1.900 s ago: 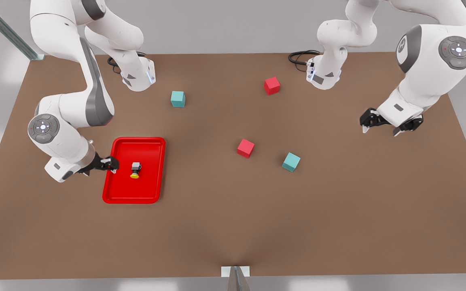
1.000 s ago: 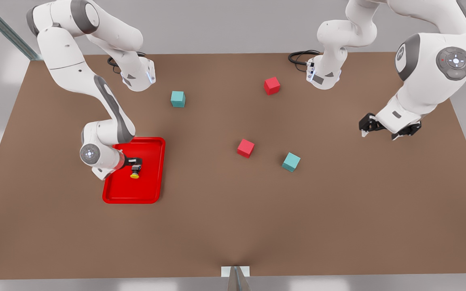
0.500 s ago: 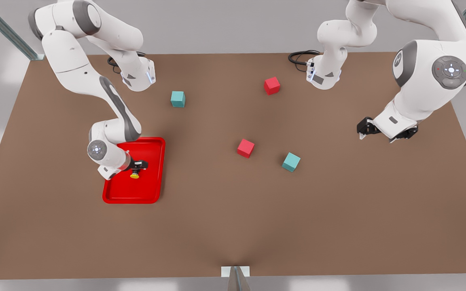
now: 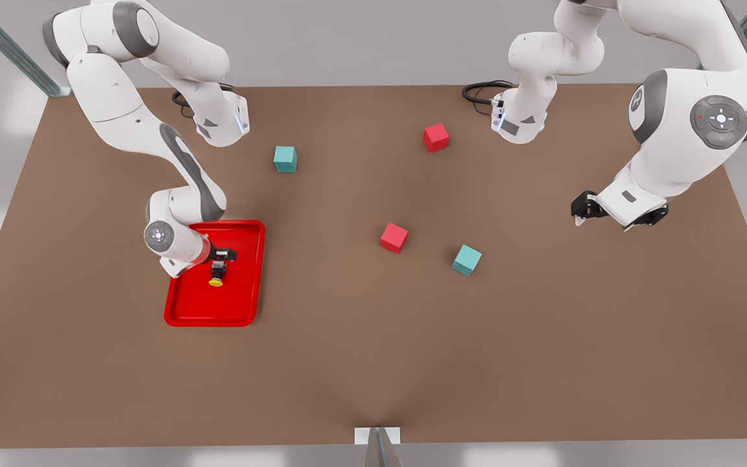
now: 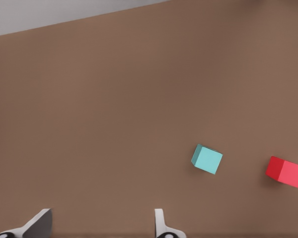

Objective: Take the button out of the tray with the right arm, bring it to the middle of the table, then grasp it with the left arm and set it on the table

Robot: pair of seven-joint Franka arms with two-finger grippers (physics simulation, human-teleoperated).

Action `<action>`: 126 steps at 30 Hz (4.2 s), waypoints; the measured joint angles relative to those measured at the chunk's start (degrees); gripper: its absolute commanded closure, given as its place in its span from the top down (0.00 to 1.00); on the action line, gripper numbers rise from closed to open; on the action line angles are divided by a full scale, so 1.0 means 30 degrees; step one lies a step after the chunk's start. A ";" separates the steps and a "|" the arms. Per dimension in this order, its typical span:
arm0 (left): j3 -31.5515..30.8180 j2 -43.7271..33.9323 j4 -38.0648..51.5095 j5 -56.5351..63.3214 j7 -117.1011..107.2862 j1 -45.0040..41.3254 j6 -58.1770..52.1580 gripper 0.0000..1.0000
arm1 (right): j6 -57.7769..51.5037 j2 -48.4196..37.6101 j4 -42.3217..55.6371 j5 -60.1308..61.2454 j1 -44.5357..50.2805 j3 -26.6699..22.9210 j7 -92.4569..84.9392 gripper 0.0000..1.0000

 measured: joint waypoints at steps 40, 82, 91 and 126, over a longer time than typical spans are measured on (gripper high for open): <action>0.0000 0.0126 -0.0029 -0.0024 -0.0019 -0.0001 -0.0293 1.00 | -0.2771 -0.3759 0.4080 0.0340 0.0603 0.3234 -0.1187 0.40; 0.0027 0.1101 0.0059 0.0045 -0.0094 -0.0529 -0.0350 1.00 | -1.0248 1.2774 2.6176 0.0423 1.7285 -0.3688 1.3340 0.52; 0.0026 0.1374 0.0059 0.0081 -0.0103 -0.0653 -0.0172 1.00 | -1.0196 1.1711 2.6096 0.0447 1.7462 -0.3685 1.4922 1.00; -0.1374 1.6181 0.3726 0.1414 -1.7235 -1.1201 1.3611 1.00 | -1.7710 -0.5243 1.5073 0.0644 0.3916 -0.2410 0.1169 1.00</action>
